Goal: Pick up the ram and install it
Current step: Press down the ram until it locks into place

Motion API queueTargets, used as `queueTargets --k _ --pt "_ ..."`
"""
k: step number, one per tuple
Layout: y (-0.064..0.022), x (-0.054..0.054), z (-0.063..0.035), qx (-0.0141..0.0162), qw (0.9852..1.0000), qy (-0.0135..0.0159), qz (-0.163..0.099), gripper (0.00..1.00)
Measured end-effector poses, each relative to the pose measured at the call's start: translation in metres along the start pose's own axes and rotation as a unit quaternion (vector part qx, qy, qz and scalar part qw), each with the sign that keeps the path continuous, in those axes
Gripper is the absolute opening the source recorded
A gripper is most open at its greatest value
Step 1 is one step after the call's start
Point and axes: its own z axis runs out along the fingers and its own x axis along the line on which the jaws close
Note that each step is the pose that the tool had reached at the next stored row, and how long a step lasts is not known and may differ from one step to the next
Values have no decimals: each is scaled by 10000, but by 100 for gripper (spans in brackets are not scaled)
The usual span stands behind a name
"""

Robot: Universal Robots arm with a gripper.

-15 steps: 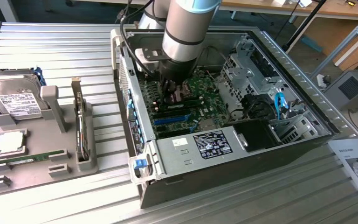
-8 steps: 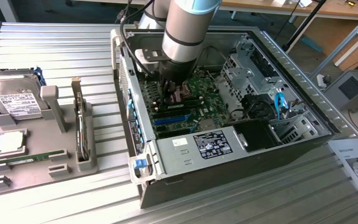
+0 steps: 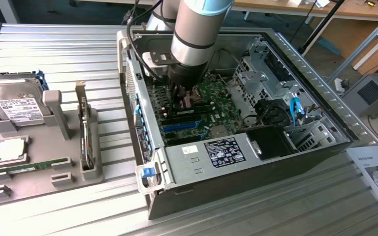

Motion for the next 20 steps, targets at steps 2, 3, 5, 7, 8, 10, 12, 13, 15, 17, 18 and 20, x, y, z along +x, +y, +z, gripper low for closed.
queueTargets --k 2,3,5,7,8,10,12,13,15,17,18,20 --pt "0 0 3 0 10000 0 0 11" --pt "0 0 4 -1 10000 1 0 11" --pt "0 1 8 0 10000 1 0 11" --pt "0 1 12 0 10000 0 0 11" --pt "0 1 13 0 10000 0 0 11" --pt "0 1 13 0 10000 0 0 11" --pt "0 1 13 0 10000 0 0 11" --pt "0 1 13 0 10000 0 0 11" --pt "0 1 17 0 10000 0 0 11" --pt "0 2 25 -1 10000 2 0 11" --pt "0 2 26 -1 10000 2 0 11" --pt "0 1 28 0 10000 0 0 11"
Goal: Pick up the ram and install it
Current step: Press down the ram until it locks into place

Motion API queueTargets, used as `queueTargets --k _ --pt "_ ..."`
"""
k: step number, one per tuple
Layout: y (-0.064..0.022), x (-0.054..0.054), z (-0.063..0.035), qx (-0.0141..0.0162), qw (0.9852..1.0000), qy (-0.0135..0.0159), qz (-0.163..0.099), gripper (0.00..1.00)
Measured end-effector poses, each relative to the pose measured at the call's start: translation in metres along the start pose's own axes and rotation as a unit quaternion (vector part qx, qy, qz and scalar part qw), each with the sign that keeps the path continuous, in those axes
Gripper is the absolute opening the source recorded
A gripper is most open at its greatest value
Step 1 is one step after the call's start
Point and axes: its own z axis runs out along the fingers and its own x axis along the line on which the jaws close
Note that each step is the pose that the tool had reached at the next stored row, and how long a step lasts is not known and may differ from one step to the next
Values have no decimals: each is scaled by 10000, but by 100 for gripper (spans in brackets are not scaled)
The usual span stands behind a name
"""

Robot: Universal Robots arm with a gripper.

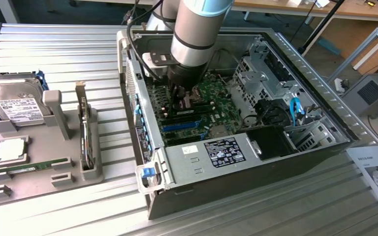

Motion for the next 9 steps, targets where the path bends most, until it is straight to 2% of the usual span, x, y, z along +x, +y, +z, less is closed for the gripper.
queueTargets --k 9 --pt "0 1 4 0 10000 1 0 11"
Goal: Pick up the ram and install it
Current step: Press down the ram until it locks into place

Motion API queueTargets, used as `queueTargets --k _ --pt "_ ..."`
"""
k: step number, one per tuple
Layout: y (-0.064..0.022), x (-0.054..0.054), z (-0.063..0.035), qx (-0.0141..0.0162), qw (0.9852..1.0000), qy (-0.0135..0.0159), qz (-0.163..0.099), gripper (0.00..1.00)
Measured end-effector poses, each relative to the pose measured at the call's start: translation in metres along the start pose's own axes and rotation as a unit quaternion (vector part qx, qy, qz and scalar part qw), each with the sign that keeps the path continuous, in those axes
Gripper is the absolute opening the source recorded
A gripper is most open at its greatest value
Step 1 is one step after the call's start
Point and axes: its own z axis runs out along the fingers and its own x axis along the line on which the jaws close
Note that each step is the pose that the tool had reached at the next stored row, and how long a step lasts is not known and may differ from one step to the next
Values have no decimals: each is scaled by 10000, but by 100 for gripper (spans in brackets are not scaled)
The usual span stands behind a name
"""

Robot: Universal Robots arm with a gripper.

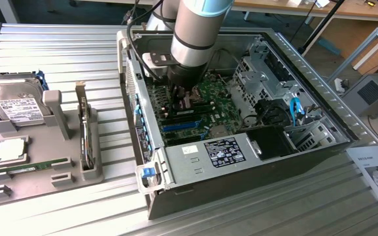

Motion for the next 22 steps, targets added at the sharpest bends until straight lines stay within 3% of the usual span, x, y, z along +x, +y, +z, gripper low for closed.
queueTargets --k 7,22 --pt "-2 -3 -18 6 10000 -9 0 11" --pt "-3 -15 -283 1 10000 -1 0 11"
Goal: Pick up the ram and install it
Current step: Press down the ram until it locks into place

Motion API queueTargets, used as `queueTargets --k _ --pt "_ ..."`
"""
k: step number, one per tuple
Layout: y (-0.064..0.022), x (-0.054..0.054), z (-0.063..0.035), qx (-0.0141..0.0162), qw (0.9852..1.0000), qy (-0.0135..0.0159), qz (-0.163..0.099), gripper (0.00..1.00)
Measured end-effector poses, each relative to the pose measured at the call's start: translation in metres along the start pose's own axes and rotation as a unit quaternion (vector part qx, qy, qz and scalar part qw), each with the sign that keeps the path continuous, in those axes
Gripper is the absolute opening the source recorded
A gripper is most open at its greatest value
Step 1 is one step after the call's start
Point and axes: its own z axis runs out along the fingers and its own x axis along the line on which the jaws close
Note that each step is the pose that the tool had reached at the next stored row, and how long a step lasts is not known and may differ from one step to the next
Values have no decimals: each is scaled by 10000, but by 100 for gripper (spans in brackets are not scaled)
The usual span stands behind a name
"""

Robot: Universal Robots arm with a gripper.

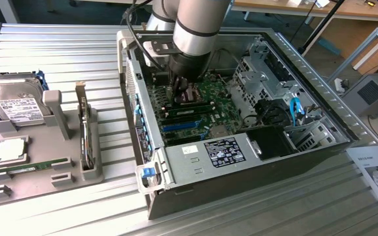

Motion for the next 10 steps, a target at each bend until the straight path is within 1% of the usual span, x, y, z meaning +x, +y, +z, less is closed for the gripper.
queueTargets --k 4,10 --pt "-1 -5 -75 0 10000 0 -1 11" --pt "-2 -13 -162 0 10000 3 0 11"
